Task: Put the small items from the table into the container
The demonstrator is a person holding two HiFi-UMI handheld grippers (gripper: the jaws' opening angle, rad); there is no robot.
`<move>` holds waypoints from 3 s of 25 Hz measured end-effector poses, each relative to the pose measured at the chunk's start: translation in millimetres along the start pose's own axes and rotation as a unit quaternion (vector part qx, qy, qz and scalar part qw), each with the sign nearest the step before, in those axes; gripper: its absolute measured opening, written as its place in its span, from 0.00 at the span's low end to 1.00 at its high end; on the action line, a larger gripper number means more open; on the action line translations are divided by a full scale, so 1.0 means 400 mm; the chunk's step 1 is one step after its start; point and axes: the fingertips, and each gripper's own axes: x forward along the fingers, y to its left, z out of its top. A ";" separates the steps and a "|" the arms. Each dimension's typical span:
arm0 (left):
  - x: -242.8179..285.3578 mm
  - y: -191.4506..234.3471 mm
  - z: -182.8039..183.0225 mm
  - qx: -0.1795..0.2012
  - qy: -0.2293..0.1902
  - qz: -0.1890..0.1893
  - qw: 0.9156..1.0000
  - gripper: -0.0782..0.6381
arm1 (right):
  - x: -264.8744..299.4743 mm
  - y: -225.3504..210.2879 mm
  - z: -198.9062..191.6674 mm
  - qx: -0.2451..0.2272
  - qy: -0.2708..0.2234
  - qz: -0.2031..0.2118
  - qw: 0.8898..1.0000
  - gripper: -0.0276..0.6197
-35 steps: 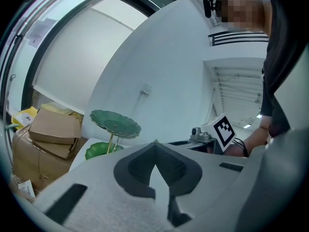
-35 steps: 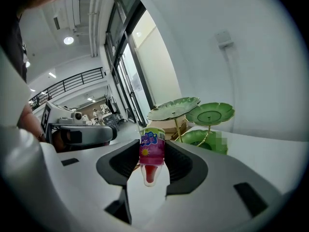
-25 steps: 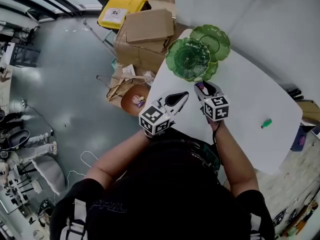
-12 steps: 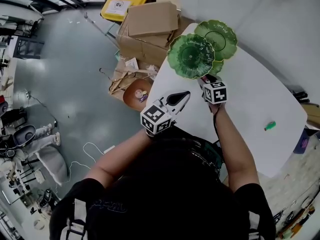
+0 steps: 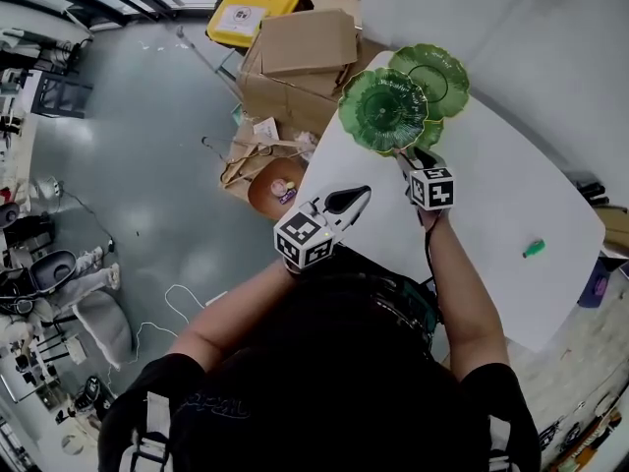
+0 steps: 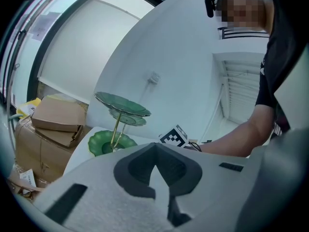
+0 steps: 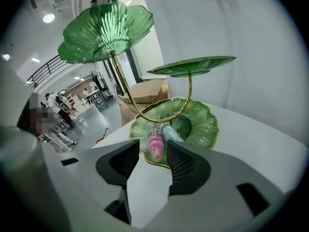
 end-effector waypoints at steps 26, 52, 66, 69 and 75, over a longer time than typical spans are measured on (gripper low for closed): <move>-0.272 -0.171 0.153 0.042 -0.088 -0.058 0.993 0.12 | -0.570 0.594 0.146 -0.070 -0.254 0.040 0.964 0.08; -0.236 -0.297 0.095 0.058 -0.056 -0.138 0.987 0.12 | -0.644 0.559 0.075 -0.035 -0.252 -0.025 0.967 0.08; 0.008 -0.721 -0.046 0.099 0.021 -0.263 0.959 0.12 | -0.991 0.317 -0.213 0.058 -0.288 -0.148 0.944 0.08; 0.060 -0.874 -0.100 0.110 0.035 -0.287 0.951 0.12 | -1.123 0.253 -0.322 0.085 -0.299 -0.178 0.934 0.08; 0.132 -1.169 -0.237 0.120 0.055 -0.327 0.936 0.12 | -1.359 0.154 -0.544 0.119 -0.309 -0.218 0.918 0.08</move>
